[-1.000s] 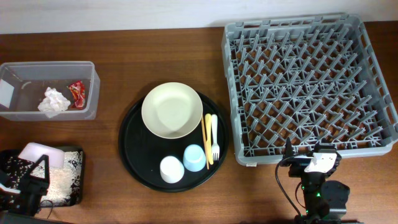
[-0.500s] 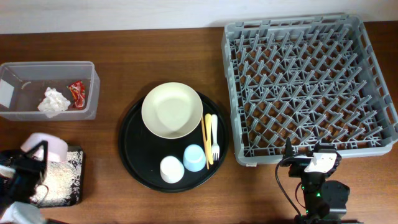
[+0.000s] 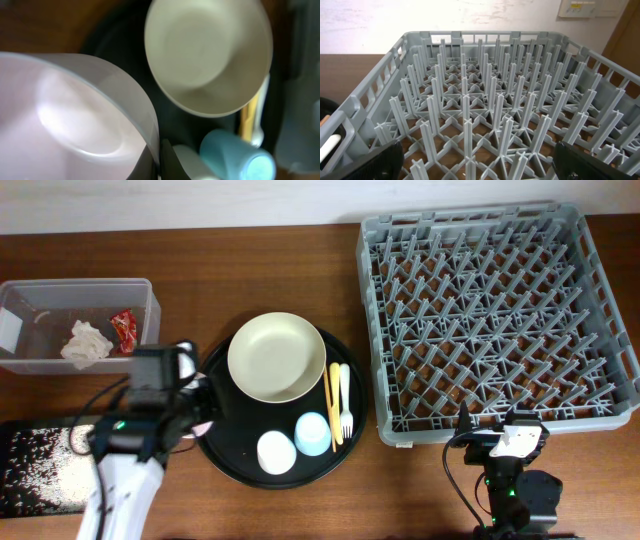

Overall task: Sort waste into correct bins and load items into the dishwasher rack
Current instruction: 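Return the empty pink bowl to the round tray and release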

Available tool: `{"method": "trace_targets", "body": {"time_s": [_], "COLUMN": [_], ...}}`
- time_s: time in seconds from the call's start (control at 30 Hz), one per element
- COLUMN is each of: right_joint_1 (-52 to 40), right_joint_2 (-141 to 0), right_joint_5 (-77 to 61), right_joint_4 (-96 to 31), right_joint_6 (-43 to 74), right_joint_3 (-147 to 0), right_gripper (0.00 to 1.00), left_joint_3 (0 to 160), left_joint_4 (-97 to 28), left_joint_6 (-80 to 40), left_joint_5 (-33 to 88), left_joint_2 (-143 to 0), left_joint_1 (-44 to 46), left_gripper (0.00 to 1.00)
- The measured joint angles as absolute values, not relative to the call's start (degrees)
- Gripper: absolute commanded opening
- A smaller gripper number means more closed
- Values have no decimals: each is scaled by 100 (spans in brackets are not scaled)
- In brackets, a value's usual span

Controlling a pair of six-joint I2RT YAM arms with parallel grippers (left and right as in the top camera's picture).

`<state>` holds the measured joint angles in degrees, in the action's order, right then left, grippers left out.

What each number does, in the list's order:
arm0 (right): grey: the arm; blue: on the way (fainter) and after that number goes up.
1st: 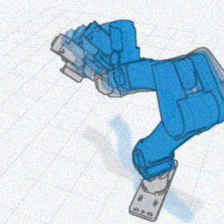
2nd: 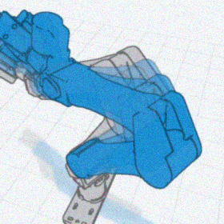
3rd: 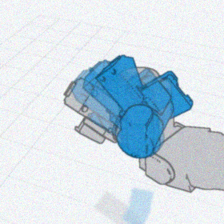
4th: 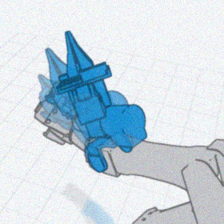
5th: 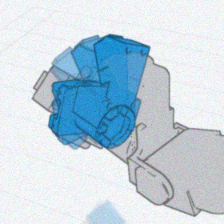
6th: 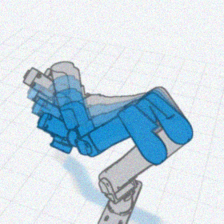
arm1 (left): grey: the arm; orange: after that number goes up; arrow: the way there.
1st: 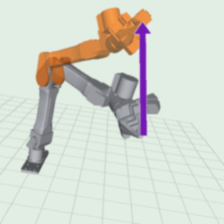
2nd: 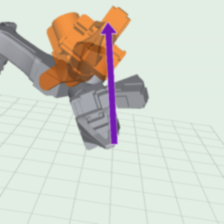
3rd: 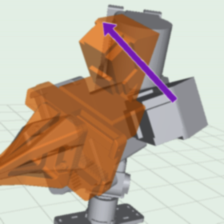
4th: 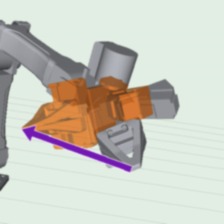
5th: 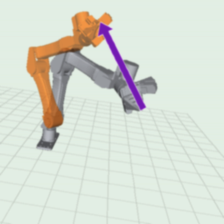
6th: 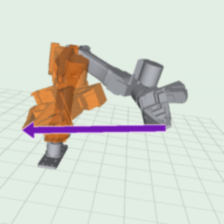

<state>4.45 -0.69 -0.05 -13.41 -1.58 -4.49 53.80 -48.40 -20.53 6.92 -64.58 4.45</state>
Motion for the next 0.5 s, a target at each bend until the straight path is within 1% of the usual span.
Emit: {"method": "trace_targets", "body": {"time_s": [0.13,0.23,0.3,0.37,0.5], "right_joint_1": [445,445,445,445,445], "right_joint_2": [-69,-69,-69,-69,-69], "right_joint_5": [-3,-3,-3,-5,-3], "right_joint_4": [-1341,-1341,-1341,-1341,-1341], "right_joint_6": [-154,-156,-154,-156,-154], "right_joint_3": [-449,-449,-449,-449,-449], "right_gripper": [98,98,98,98,98], "left_joint_3": [5391,5398,5398,5398,5398], "left_joint_4": [-5000,-4897,-4777,-4711,-4696], "left_joint_6": [-2053,-2051,-2053,-2053,-2012], "left_joint_5": [296,250,231,165,145], "left_joint_2": [-7867,-8562,-8744,-8766,-8766], "left_joint_1": [1177,1509,1688,1804,1833], "left_gripper": [1,1,1,25,34]}}
